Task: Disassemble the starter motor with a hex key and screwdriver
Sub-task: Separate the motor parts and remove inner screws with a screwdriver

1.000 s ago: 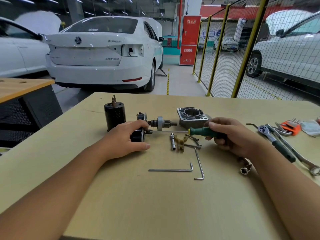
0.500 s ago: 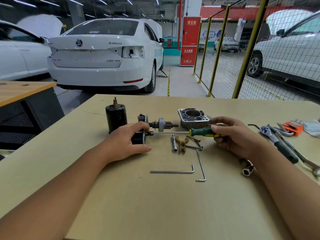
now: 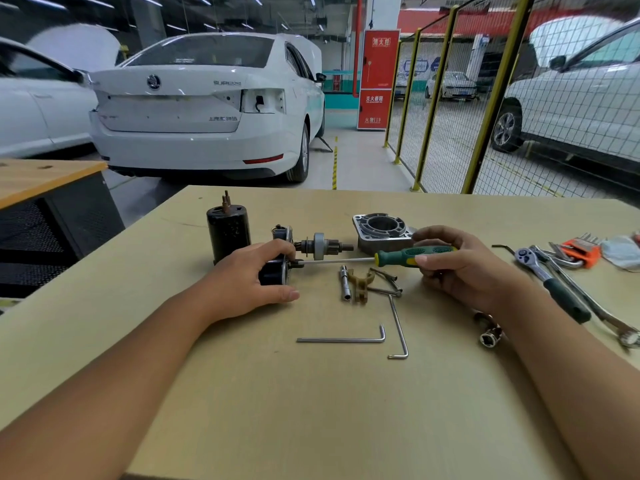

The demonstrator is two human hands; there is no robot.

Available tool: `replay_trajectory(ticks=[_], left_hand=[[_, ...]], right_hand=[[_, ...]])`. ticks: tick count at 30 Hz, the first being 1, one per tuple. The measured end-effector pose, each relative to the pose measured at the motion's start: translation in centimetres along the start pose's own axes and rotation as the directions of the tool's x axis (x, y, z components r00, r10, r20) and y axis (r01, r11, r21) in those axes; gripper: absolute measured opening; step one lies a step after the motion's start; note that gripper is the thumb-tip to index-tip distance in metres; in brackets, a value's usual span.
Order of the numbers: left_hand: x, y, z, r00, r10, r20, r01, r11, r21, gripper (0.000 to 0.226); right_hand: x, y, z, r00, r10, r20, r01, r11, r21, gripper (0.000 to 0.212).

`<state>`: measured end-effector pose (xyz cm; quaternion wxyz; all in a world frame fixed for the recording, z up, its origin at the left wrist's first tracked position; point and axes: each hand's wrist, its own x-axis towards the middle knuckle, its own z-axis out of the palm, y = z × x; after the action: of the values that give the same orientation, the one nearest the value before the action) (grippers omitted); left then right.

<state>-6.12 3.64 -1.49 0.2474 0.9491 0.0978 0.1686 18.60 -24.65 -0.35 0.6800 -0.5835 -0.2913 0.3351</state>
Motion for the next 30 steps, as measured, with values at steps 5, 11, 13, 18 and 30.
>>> replay_trajectory(ticks=[5, 11, 13, 18, 30], left_hand=[[-0.05, 0.17, -0.08, 1.000, 0.001, 0.001, -0.001, 1.000, -0.007, 0.049], [-0.05, 0.26, -0.12, 1.000, -0.006, 0.009, 0.006, 1.000, -0.011, 0.050], [-0.04, 0.28, -0.13, 1.000, -0.009, 0.012, 0.009, 1.000, -0.010, 0.051], [-0.10, 0.27, -0.16, 1.000, -0.019, 0.011, 0.020, 1.000, -0.017, 0.051], [-0.13, 0.23, -0.05, 0.999, -0.040, 0.007, 0.040, 0.999, 0.006, 0.060]], right_hand=[[-0.14, -0.50, 0.29, 0.994, 0.094, -0.050, -0.103, 0.976, -0.195, 0.047], [-0.30, -0.34, -0.06, 0.999, 0.039, 0.008, -0.039, 0.999, -0.036, 0.028], [-0.25, -0.17, 0.10, 1.000, 0.009, 0.003, -0.009, 0.999, 0.047, 0.034], [-0.38, -0.59, 0.66, 0.995, 0.099, -0.027, -0.101, 0.987, -0.125, 0.048], [-0.38, -0.54, 0.46, 0.996, 0.089, -0.023, -0.091, 0.981, -0.173, 0.044]])
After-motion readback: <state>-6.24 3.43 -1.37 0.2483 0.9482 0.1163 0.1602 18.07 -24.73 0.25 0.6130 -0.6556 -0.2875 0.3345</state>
